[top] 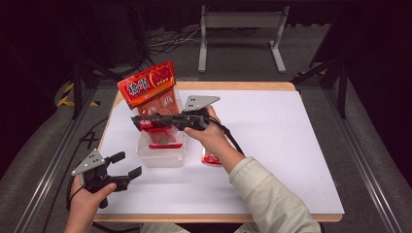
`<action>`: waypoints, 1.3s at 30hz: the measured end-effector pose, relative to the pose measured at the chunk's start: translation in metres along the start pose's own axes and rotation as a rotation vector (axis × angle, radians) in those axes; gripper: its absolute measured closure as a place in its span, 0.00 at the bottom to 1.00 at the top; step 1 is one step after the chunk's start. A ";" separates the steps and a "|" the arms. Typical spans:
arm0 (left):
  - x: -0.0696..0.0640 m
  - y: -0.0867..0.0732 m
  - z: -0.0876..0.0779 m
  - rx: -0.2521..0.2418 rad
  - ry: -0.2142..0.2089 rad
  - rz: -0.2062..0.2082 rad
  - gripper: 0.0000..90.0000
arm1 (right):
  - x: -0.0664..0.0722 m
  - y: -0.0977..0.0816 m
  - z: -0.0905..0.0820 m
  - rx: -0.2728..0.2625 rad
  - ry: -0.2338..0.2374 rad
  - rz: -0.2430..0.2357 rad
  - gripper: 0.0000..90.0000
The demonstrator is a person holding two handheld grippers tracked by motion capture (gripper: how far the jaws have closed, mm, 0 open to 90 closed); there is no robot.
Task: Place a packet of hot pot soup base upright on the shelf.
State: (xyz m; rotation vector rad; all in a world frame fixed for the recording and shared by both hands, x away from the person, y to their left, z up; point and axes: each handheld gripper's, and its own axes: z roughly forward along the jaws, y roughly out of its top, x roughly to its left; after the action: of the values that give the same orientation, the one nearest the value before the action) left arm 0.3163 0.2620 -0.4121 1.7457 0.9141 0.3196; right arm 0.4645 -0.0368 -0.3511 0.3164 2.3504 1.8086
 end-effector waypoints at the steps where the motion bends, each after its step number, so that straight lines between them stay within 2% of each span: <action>1: 0.000 0.000 0.000 0.000 0.000 0.000 0.11 | 0.000 -0.001 0.001 0.001 -0.002 0.001 1.00; 8: 0.000 0.000 0.000 0.000 -0.004 -0.002 0.12 | -0.001 -0.006 0.002 0.002 -0.006 0.017 0.99; 23: 0.001 -0.001 0.001 0.006 -0.006 0.005 0.12 | 0.000 -0.019 0.005 0.056 -0.014 0.029 0.97; 28: 0.001 -0.002 0.002 0.008 -0.002 0.003 0.11 | -0.001 -0.021 0.003 0.097 -0.024 0.048 0.92; 31: 0.001 -0.002 0.003 0.010 0.001 0.000 0.11 | -0.003 -0.022 0.001 0.123 -0.045 0.063 0.91; 36: 0.000 -0.002 0.003 0.013 0.000 0.003 0.11 | -0.003 -0.024 -0.003 0.137 -0.046 0.074 0.89; 39: 0.000 -0.002 0.004 0.014 -0.001 0.002 0.11 | -0.005 -0.024 -0.006 0.140 -0.046 0.090 0.84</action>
State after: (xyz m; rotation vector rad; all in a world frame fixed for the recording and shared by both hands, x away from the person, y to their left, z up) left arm 0.3182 0.2596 -0.4153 1.7593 0.9159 0.3150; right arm 0.4656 -0.0497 -0.3731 0.4842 2.4734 1.6573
